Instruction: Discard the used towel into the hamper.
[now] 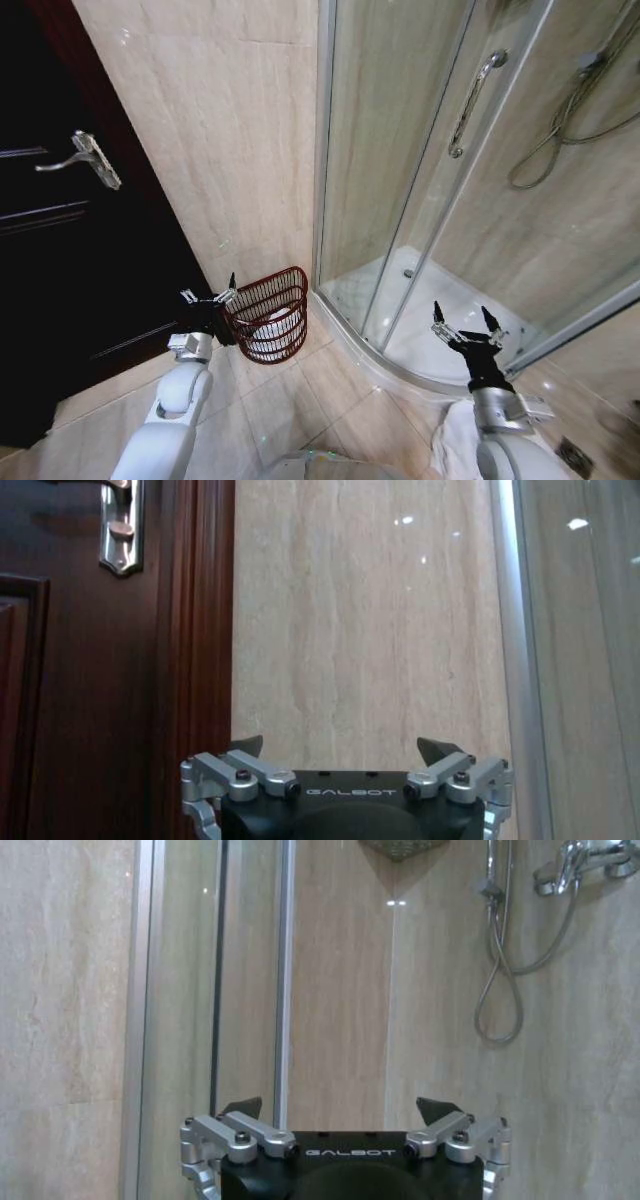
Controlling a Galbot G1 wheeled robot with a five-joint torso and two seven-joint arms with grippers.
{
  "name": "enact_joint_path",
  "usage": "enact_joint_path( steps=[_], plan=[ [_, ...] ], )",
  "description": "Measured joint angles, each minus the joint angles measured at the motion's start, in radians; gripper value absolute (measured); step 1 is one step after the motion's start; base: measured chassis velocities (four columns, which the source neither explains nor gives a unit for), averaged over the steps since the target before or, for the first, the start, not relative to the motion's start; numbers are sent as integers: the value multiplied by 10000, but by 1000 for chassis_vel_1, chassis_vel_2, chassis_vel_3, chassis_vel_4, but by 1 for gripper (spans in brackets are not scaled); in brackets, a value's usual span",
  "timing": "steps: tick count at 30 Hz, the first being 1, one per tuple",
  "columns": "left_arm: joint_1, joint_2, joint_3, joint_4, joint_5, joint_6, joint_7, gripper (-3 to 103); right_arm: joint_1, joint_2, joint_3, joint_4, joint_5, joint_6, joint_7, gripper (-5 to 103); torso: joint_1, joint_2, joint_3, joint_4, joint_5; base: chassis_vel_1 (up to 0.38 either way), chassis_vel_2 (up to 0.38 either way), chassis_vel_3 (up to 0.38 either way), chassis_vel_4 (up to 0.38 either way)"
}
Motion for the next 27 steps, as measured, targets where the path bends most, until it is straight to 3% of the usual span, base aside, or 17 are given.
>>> enact_joint_path(
  steps=[27],
  plan=[
    [239,19,11,-202,-69,-210,-15,100,-61,110,-19,-68,-84,81,1,100,0,0,0,-1,0,28,-27,-30,27]
  ],
)
